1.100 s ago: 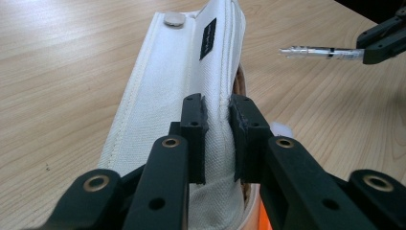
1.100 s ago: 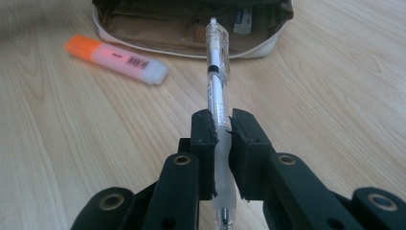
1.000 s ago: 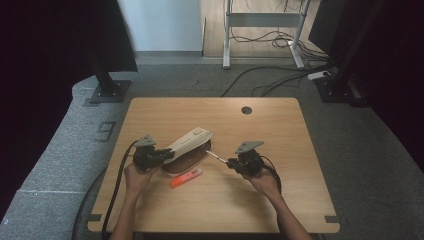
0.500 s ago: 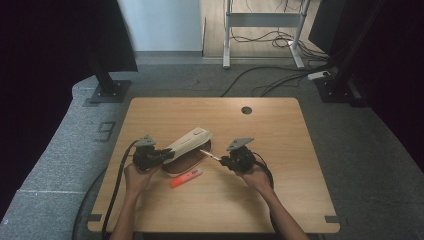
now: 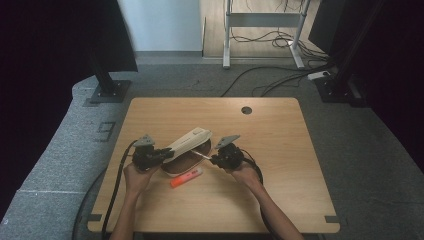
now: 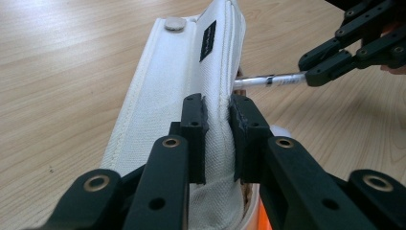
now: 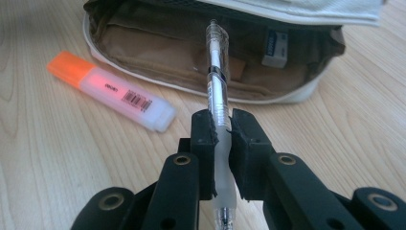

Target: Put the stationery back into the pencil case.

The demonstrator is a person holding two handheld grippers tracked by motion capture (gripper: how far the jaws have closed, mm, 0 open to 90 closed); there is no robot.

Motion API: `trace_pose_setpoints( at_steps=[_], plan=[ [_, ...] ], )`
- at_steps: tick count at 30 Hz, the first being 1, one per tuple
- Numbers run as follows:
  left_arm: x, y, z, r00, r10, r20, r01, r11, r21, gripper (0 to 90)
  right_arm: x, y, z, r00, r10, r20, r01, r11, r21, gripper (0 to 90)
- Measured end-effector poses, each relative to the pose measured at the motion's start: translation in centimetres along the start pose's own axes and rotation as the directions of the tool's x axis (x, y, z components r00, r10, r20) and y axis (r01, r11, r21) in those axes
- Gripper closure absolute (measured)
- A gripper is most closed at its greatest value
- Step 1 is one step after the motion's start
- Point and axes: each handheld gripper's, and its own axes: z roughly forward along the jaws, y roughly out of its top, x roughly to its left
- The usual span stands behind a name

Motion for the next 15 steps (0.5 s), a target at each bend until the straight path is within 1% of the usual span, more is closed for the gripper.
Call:
trace_pose_setpoints(
  at_steps=[1,3,8,10,13,14,15],
  plan=[
    [0.0,0.0,0.0,1.0,0.0,0.0,0.0,1.0,0.0,77.3,0.1,0.3,0.4,1.0,-0.005,-0.003,0.005,1.0,0.007,78.6],
    [0.0,0.0,0.0,1.0,0.0,0.001,0.0,1.0,-0.001,77.4,0.2,0.4,0.6,0.9999,-0.009,-0.005,0.009,1.0,0.011,78.7],
    [0.0,0.0,0.0,1.0,-0.001,0.004,0.001,1.0,-0.002,77.3,0.6,1.4,1.8,0.9995,-0.032,-0.002,0.032,0.999,0.026,78.6],
    [0.0,0.0,0.0,1.0,-0.001,0.004,0.001,1.0,-0.003,77.3,0.6,1.6,1.9,0.9993,-0.037,-0.003,0.037,0.999,0.026,78.6],
    [0.0,0.0,0.0,1.0,-0.001,0.006,0.001,1.0,-0.004,77.3,0.8,2.2,2.6,0.999,-0.044,-0.003,0.044,0.999,0.028,78.6],
    [0.0,0.0,0.0,1.0,-0.001,0.007,0.001,1.0,-0.004,77.3,0.9,2.5,3.0,0.9985,-0.055,-0.008,0.055,0.998,0.03,78.6],
    [0.0,0.0,0.0,1.0,-0.001,0.007,0.001,1.0,-0.004,77.3,0.9,2.5,3.0,0.9985,-0.055,-0.008,0.055,0.998,0.03,78.6]
  ],
)
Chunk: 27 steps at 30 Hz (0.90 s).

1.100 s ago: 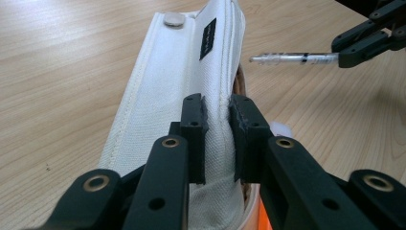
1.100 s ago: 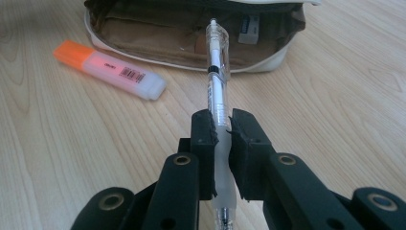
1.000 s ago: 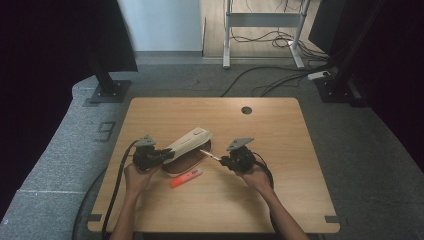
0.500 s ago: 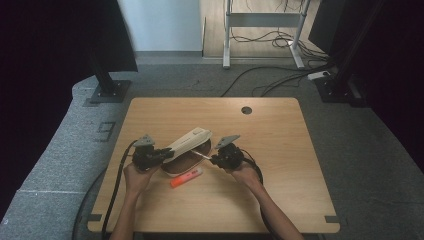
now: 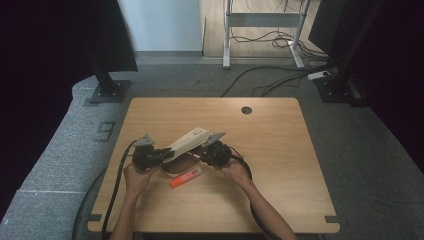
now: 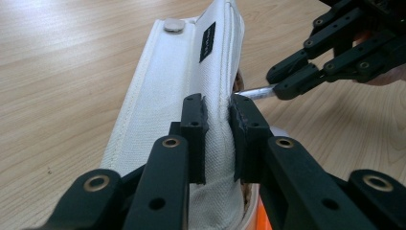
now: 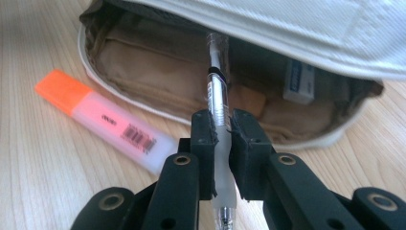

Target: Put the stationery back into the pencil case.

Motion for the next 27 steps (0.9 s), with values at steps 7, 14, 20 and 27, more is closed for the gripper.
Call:
trace_pose_setpoints(
  at_steps=[7,14,20,27],
  plan=[
    [0.0,0.0,0.0,1.0,-0.001,0.004,0.001,1.0,0.0,77.3,0.4,1.0,1.6,0.9997,-0.025,0.003,0.025,1.0,0.017,78.6],
    [0.0,0.0,0.1,1.0,0.0,0.009,0.0,1.0,0.002,77.3,0.3,1.6,2.4,0.9994,-0.033,0.005,0.033,0.999,0.02,78.5],
    [0.0,0.0,0.1,1.0,0.001,0.008,-0.001,1.0,0.003,77.2,0.0,2.0,3.4,0.9993,-0.037,0.003,0.037,0.998,0.042,78.0],
    [0.0,0.0,0.1,1.0,0.0,0.009,0.0,1.0,0.003,77.2,-0.7,1.8,4.0,0.9996,-0.022,0.016,0.021,0.998,0.052,76.2]
  ],
)
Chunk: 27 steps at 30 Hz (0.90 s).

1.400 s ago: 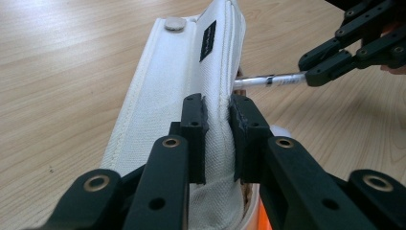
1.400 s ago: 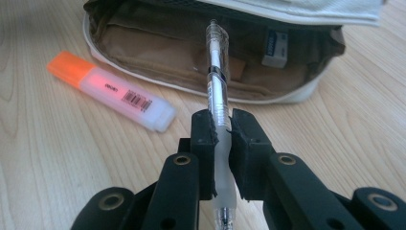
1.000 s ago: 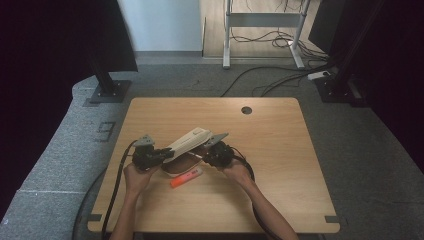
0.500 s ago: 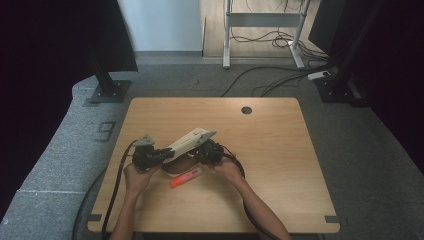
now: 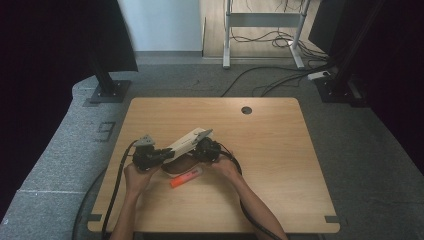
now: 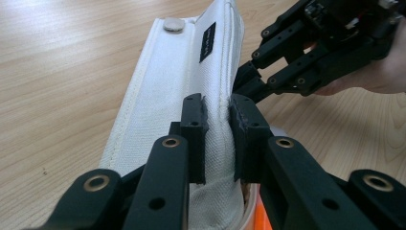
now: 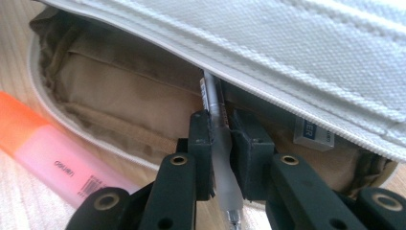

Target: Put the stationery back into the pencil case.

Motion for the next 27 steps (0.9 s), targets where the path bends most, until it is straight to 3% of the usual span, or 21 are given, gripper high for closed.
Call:
trace_pose_setpoints(
  at_steps=[10,18,27],
  plan=[
    [0.0,0.0,0.0,1.0,-0.002,0.003,0.002,1.0,-0.001,77.2,-0.6,0.2,-0.2,0.9986,0.0,0.054,0.0,1.0,0.005,59.1],
    [0.1,-0.1,0.0,1.0,-0.002,0.005,0.002,1.0,0.001,77.2,-0.9,-0.3,-0.7,0.9966,0.005,0.083,-0.005,1.0,0.005,59.9],
    [0.1,-0.1,0.0,1.0,-0.001,-0.006,0.001,1.0,0.003,77.0,-1.4,0.4,-0.3,0.9933,0.024,0.113,-0.025,1.0,0.003,60.6]
  ],
)
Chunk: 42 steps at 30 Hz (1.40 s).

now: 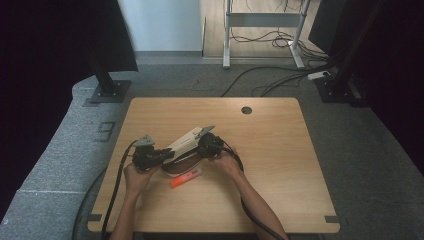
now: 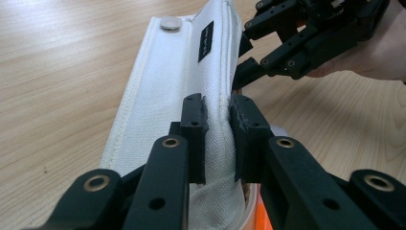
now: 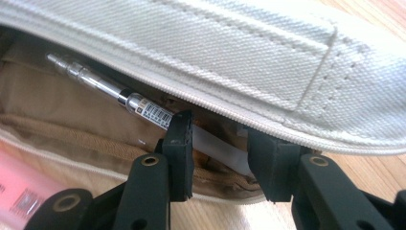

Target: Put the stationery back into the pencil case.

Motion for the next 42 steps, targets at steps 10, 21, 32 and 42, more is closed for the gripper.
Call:
trace_pose_setpoints(
  at_steps=[10,21,32,42],
  plan=[
    [0.2,-0.1,-0.1,0.9999,-0.009,-0.008,0.009,1.0,-0.005,77.0,-0.1,-0.1,0.2,0.9994,0.03,-0.018,-0.031,1.0,-0.008,60.6],
    [0.3,-0.1,-0.1,0.9999,-0.012,0.001,0.012,0.9999,-0.004,77.0,-1.0,-1.0,-0.7,0.9986,0.047,-0.024,-0.047,0.999,0.008,53.6],
    [0.3,-0.1,-0.1,0.9999,-0.013,0.004,0.013,0.9999,-0.003,76.9,-2.3,-2.4,-1.2,0.9969,0.077,-0.016,-0.077,0.997,0.023,56.2],
    [0.3,-0.1,-0.1,0.9999,-0.013,0.005,0.013,0.9999,-0.003,76.9,-2.1,-2.1,-0.8,0.9967,0.071,-0.039,-0.07,0.997,0.02,71.1]
  ],
)
